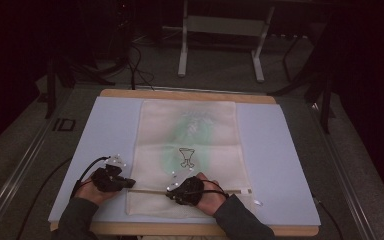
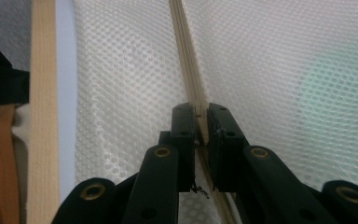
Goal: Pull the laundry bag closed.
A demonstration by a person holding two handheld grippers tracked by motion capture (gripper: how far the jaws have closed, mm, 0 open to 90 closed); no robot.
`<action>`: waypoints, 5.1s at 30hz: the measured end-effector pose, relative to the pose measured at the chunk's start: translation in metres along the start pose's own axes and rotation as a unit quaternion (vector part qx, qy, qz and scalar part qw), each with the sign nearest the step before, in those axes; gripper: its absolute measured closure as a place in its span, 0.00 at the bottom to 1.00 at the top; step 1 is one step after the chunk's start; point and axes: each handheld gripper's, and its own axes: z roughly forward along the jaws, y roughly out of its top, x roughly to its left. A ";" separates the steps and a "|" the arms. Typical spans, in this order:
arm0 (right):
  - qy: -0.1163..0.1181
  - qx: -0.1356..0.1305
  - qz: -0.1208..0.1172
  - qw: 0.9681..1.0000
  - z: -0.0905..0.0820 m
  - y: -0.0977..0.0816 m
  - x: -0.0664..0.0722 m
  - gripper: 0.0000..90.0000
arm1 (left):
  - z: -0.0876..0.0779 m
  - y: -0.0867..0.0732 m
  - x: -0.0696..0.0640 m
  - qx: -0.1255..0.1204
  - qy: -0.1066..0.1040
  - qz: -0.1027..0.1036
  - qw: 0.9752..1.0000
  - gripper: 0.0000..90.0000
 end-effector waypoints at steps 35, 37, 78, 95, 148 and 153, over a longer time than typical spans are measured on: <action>-0.007 0.010 0.007 1.000 -0.018 -0.017 -0.005 0.91 | 0.000 0.000 -0.001 0.001 0.003 0.003 1.000 1.00; -0.009 0.009 0.009 1.000 -0.020 -0.018 -0.005 0.91 | 0.000 0.000 -0.001 0.001 0.003 0.003 1.000 1.00; -0.026 0.024 0.020 0.999 -0.039 -0.045 -0.011 0.91 | 0.000 0.000 -0.001 0.001 0.005 0.003 1.000 1.00; -0.026 0.024 0.029 0.999 -0.043 -0.055 -0.014 0.91 | 0.000 0.000 -0.001 0.000 0.003 0.004 1.000 1.00; -0.052 0.027 0.062 0.996 -0.071 -0.090 -0.019 0.91 | 0.000 0.001 -0.001 0.003 0.003 0.005 1.000 1.00; -0.052 0.029 0.065 0.996 -0.073 -0.094 -0.018 0.91 | 0.000 0.001 -0.001 0.002 0.003 0.004 1.000 1.00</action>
